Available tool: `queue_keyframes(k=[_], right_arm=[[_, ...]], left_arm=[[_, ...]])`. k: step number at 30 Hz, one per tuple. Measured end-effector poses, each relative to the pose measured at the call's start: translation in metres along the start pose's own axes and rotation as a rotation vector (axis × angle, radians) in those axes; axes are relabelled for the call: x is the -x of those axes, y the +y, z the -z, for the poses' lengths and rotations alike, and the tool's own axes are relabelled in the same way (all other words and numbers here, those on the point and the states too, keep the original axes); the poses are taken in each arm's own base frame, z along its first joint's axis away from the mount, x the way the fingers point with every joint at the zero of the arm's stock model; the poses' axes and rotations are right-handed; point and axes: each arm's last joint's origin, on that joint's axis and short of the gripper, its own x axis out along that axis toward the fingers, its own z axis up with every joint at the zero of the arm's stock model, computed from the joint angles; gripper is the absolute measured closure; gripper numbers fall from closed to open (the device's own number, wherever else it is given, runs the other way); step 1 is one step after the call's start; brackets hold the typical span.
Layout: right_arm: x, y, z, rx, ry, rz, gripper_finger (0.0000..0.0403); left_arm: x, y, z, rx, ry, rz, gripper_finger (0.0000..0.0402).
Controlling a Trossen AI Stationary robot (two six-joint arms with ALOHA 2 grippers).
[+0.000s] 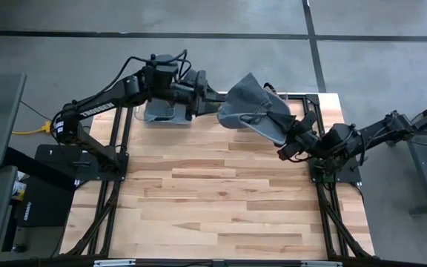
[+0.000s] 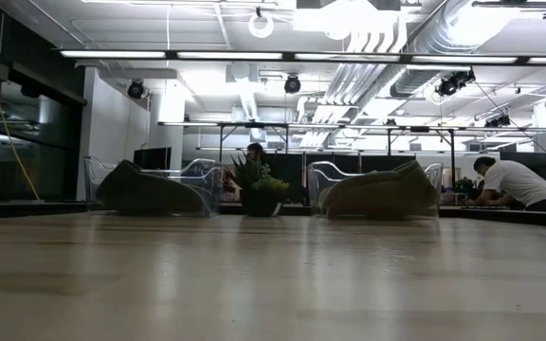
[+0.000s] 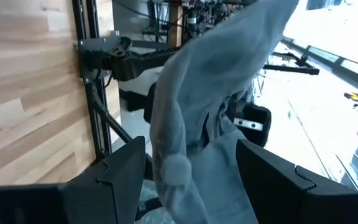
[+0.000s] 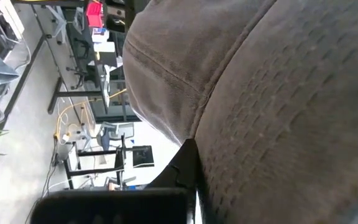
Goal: Pick & Place hat
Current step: Put the gray cap into the left transparent bin
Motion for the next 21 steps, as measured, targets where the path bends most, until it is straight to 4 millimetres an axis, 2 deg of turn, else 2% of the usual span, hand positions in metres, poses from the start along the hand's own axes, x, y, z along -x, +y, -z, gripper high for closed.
queue_keyframes(k=[5, 10, 17, 21], right_arm=[[0.0, 0.0, 0.0, -0.005, 0.001, 0.004, 0.0397], [0.0, -0.001, 0.0, -0.017, 0.009, 0.006, 0.0397], [0.0, -0.001, 0.0, -0.031, 0.009, 0.008, 0.0397], [0.0, -0.001, 0.001, -0.033, 0.017, 0.005, 0.0397]], left_arm=[[-0.001, 0.001, 0.0, 0.005, 0.029, -0.002, 0.0172], [-0.018, 0.013, -0.004, 0.031, 0.074, -0.056, 0.0172], [-0.048, 0.017, -0.011, 0.04, 0.159, 0.009, 0.0172], [-0.049, 0.014, -0.011, 0.054, 0.188, 0.048, 0.0172]])
